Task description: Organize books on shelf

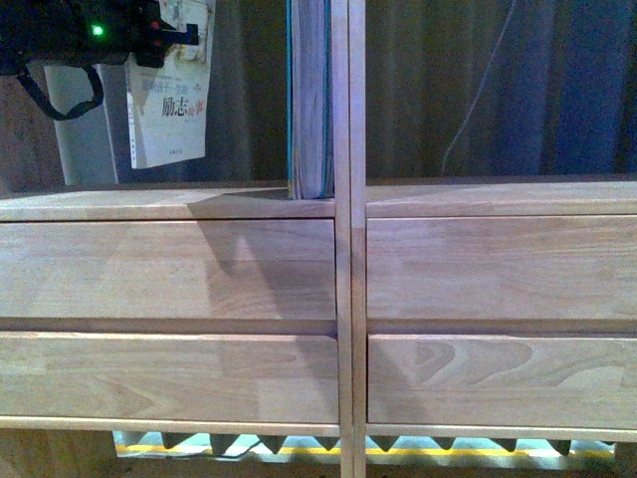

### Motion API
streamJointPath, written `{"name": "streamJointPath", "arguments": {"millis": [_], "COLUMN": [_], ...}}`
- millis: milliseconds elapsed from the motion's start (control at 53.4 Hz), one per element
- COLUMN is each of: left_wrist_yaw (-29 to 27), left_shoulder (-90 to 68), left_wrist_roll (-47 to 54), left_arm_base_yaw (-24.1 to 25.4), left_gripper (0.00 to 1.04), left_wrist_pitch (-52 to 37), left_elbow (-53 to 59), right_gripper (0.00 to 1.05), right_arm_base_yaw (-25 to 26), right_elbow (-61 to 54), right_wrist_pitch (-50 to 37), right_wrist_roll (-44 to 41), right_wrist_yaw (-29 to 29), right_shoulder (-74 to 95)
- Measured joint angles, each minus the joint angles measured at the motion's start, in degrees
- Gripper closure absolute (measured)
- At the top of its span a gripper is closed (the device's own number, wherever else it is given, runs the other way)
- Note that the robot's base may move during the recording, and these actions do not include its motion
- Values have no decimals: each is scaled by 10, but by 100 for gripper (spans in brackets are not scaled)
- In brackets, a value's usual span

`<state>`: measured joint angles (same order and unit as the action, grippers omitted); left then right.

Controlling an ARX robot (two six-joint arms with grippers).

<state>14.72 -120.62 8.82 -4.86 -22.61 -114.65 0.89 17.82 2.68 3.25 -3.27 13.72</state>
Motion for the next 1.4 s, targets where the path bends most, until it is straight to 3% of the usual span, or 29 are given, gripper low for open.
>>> {"name": "streamJointPath", "arguments": {"millis": [94,449,843,1199,1404], "left_wrist_yaw": [-10,-56,-75,-90,-97], "left_shoulder": [-30,-154,-245,-244,-233], "left_wrist_roll": [0,9,26,41,51], "left_arm_base_yaw": [0,-13,-41,-49,-52], "left_gripper": [98,98,98,98,67], "left_wrist_pitch": [23,103,149,113,96], "left_elbow": [-50,-239,-375,-332,-296], "right_gripper": [48,101,102,102,102], "right_arm_base_yaw": [-4,-7,-7,-7,-7], "right_elbow": [-23,-90,-128,-148,-169], "right_wrist_pitch": [12,-7,-17,-22,-24], "right_wrist_roll": [-13,-27,-29,-29,-29], "right_wrist_yaw": [31,31,31,31,30], "right_shoulder": [-21,-63,-91,-108,-130]}}
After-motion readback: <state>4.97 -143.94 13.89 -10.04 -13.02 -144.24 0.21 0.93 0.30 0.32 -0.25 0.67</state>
